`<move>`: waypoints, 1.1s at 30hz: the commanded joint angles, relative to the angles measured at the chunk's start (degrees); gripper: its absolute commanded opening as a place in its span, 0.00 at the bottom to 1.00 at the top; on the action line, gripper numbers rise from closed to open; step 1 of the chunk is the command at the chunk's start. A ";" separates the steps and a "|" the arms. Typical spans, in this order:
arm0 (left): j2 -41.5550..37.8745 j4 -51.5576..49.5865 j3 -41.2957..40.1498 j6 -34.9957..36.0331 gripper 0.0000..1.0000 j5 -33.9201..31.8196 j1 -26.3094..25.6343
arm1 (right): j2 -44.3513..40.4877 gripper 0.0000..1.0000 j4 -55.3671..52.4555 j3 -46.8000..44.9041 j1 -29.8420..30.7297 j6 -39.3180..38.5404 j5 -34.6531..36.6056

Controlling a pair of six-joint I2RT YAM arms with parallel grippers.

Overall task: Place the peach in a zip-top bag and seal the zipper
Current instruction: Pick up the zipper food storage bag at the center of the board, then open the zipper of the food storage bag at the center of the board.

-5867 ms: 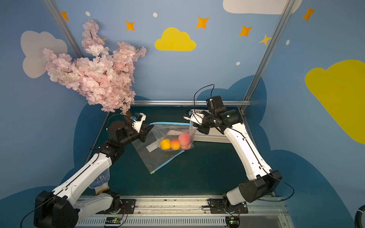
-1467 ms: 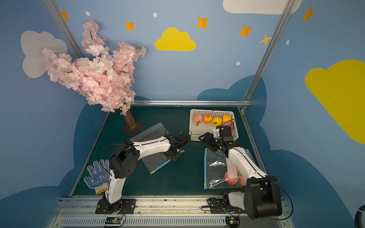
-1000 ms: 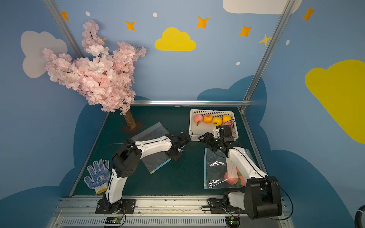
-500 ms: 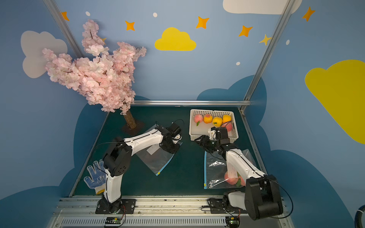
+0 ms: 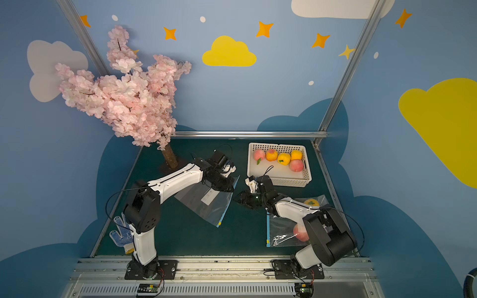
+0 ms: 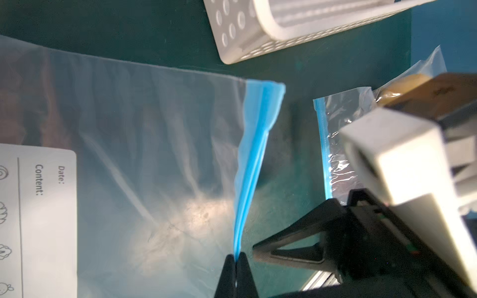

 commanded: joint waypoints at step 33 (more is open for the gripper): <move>-23.92 18.36 -31.01 -0.28 0.69 -4.58 -4.68 | 4.25 0.00 -10.74 12.69 -0.89 14.92 4.68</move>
